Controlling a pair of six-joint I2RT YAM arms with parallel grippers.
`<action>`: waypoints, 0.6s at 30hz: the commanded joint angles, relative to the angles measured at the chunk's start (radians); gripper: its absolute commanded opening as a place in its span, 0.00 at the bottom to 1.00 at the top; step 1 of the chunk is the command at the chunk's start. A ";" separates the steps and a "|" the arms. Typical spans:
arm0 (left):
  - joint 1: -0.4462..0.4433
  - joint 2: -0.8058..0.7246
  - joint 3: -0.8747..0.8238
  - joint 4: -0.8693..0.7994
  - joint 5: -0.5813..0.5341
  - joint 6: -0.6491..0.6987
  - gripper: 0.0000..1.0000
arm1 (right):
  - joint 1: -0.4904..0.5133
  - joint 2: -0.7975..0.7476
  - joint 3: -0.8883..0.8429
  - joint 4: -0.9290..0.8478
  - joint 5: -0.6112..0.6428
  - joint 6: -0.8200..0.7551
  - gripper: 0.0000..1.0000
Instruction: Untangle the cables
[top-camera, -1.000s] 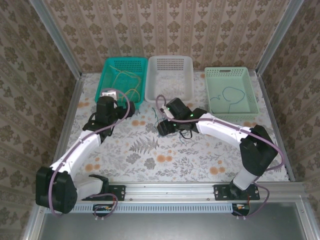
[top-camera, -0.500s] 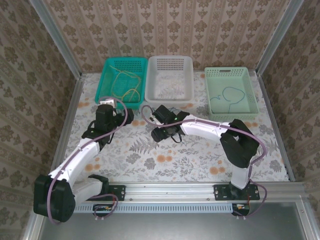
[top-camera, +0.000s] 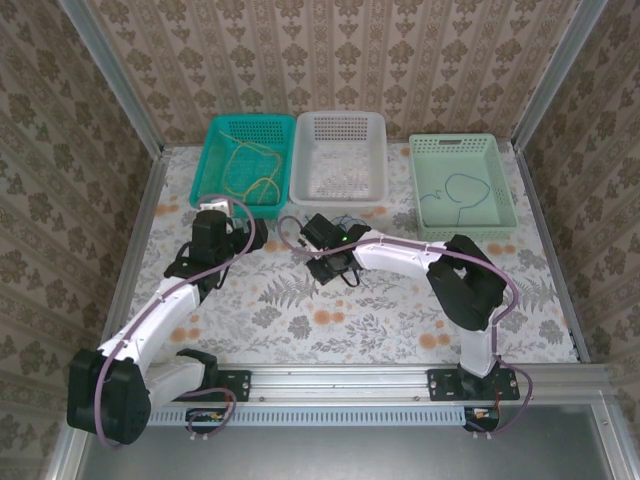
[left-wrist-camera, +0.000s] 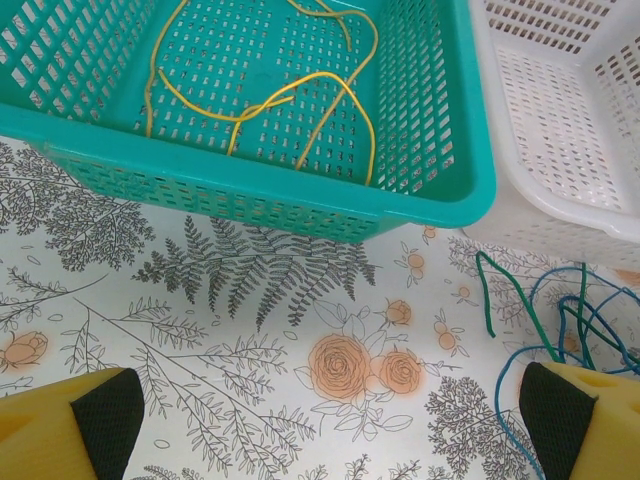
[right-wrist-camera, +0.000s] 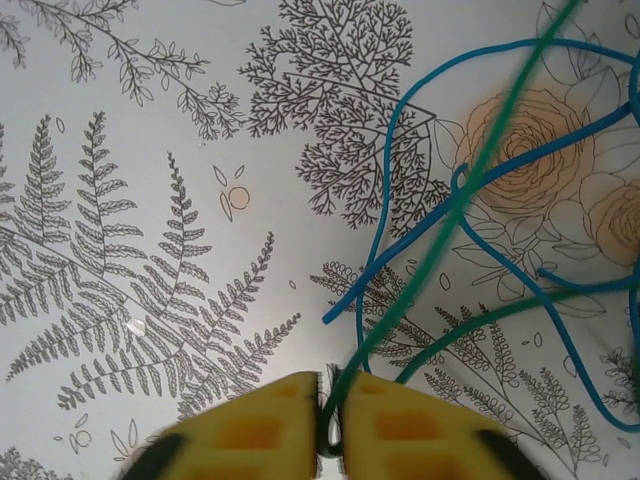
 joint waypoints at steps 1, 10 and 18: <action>-0.002 -0.023 -0.009 0.005 0.006 -0.017 1.00 | 0.005 -0.031 0.019 -0.022 0.026 0.009 0.00; -0.025 -0.006 -0.010 0.025 0.052 0.007 1.00 | -0.090 -0.281 0.024 -0.040 -0.164 0.047 0.00; -0.117 -0.006 -0.001 0.090 0.089 0.107 1.00 | -0.295 -0.447 -0.072 0.142 -0.540 0.246 0.00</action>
